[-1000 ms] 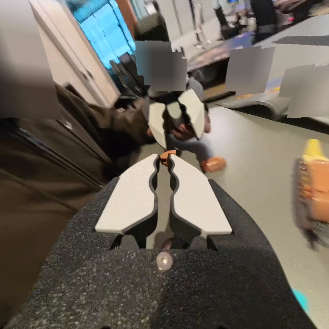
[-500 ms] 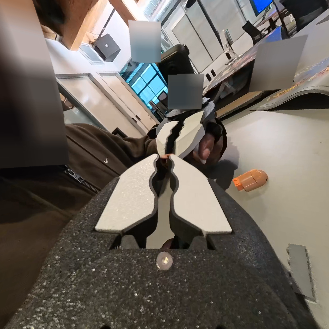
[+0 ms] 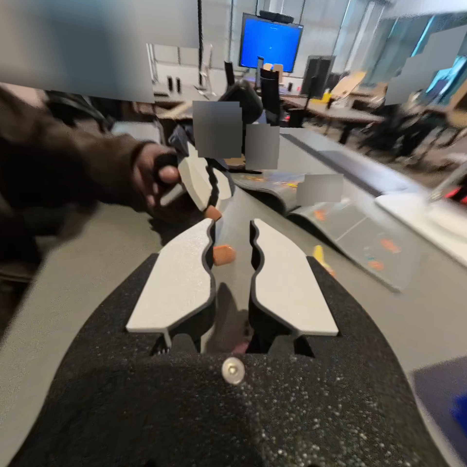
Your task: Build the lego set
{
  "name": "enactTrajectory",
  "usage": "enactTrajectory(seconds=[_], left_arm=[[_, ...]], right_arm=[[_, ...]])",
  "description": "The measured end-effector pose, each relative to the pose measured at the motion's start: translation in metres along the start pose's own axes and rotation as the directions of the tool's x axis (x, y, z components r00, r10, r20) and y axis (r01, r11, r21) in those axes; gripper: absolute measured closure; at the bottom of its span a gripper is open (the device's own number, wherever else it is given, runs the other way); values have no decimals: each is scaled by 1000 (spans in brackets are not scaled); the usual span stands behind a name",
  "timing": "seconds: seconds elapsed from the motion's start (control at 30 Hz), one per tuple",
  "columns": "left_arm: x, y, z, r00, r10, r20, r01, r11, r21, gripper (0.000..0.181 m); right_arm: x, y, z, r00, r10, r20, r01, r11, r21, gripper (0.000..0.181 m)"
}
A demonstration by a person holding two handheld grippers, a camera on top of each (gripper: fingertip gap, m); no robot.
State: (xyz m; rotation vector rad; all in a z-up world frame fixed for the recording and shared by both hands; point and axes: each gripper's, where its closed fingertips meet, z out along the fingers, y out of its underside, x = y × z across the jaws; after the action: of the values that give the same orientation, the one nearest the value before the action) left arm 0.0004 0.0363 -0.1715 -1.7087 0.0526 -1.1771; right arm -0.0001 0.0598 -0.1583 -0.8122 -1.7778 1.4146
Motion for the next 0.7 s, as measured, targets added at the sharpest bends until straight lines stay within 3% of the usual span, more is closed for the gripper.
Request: enactTrajectory(seconds=[0.13,0.3,0.47,0.7], left_arm=[[-8,-1,-1,993,-112,31,111,994,20,175],[-13,-3,-2,973,-226,41,223,973,65,175],[-15,-1,-3,965,-256,65,251,966,65,175],[-20,1,-3,951,-298,79,292,953,78,175]], right_arm=[[-3,4,9,952,-289,-99,284,957,-65,150],[-9,16,24,854,-501,-142,478,862,-170,149],[-2,18,29,798,-567,-205,523,820,-232,151],[-3,24,32,752,-628,-198,568,771,-289,158]])
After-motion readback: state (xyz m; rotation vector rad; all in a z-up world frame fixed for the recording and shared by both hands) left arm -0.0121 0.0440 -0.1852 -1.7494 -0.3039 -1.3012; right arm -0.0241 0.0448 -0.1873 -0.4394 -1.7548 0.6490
